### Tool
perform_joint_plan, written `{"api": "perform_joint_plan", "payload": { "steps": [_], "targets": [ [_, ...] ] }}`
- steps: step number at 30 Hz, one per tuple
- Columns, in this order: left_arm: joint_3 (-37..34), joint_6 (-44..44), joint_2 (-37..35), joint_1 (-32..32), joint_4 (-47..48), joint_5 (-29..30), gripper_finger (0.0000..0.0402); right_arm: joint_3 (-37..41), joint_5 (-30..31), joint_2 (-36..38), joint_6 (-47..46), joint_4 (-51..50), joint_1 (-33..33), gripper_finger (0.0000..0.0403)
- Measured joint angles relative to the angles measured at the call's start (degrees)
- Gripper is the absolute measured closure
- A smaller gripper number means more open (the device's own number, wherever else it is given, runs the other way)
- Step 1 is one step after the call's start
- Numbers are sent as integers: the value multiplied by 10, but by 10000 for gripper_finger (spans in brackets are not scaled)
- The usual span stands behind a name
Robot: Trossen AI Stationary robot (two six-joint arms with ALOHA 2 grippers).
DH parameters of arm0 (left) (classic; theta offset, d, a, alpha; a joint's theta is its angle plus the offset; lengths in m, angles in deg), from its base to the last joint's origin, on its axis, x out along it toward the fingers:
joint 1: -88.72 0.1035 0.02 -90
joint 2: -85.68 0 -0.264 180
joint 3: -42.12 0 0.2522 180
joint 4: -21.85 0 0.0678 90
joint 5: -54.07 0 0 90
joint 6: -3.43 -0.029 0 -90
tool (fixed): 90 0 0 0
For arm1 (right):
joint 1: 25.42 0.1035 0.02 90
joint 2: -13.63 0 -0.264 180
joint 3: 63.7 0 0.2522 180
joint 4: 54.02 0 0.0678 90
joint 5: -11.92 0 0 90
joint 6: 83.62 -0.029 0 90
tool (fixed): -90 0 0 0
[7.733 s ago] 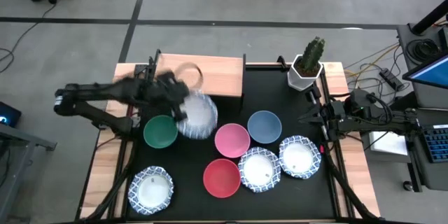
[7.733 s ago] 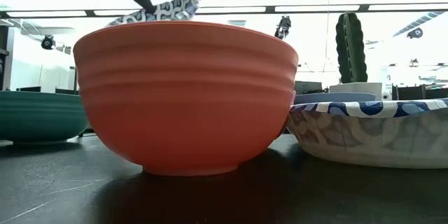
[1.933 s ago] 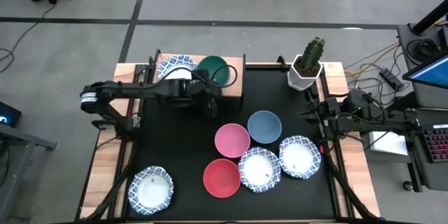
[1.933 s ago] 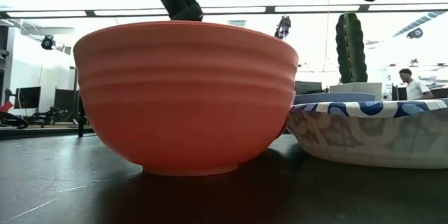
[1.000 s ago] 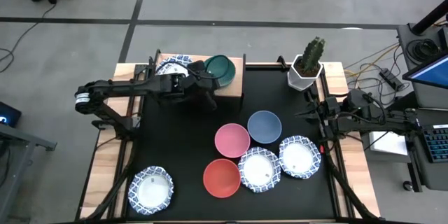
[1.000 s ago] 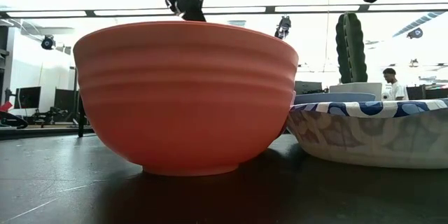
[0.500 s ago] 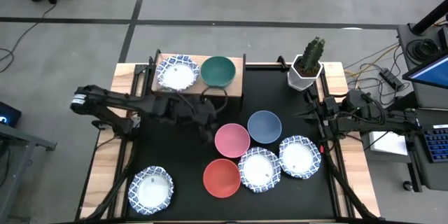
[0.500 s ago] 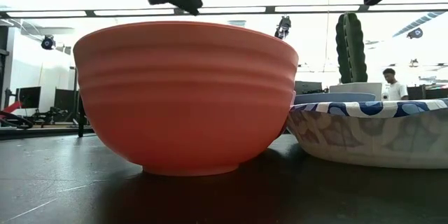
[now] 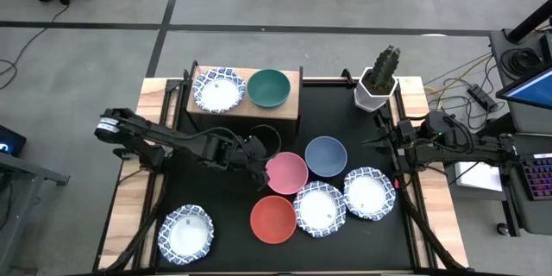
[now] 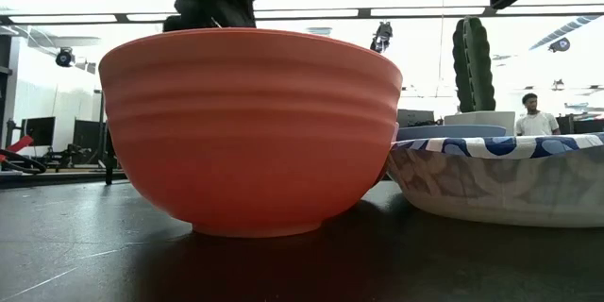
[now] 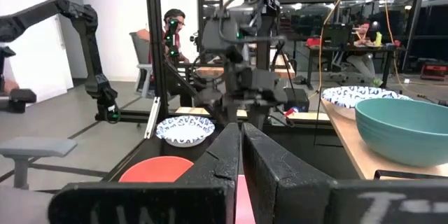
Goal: Place and stack bowls onto a shelf
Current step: Stack the pink bowl on top of the green bowl on the shelf
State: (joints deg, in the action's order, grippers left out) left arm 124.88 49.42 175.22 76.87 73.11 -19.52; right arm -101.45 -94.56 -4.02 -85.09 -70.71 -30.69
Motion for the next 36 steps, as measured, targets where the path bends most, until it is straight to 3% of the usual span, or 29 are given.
{"api": "perform_joint_plan", "payload": {
  "steps": [6,21,26,33,36],
  "targets": [
    [-3,-4,48,10,-55,8,189,0,0,-1,0,-2,0,394],
    [7,-9,144,26,-67,32,209,0,0,-1,1,-21,0,394],
    [7,-9,149,26,-68,37,257,0,0,-1,1,-27,0,394],
    [7,-11,149,32,-72,42,381,0,0,-1,0,-28,0,394],
    [7,-15,146,35,-73,41,392,0,0,-1,0,-28,0,394]
  ]
}}
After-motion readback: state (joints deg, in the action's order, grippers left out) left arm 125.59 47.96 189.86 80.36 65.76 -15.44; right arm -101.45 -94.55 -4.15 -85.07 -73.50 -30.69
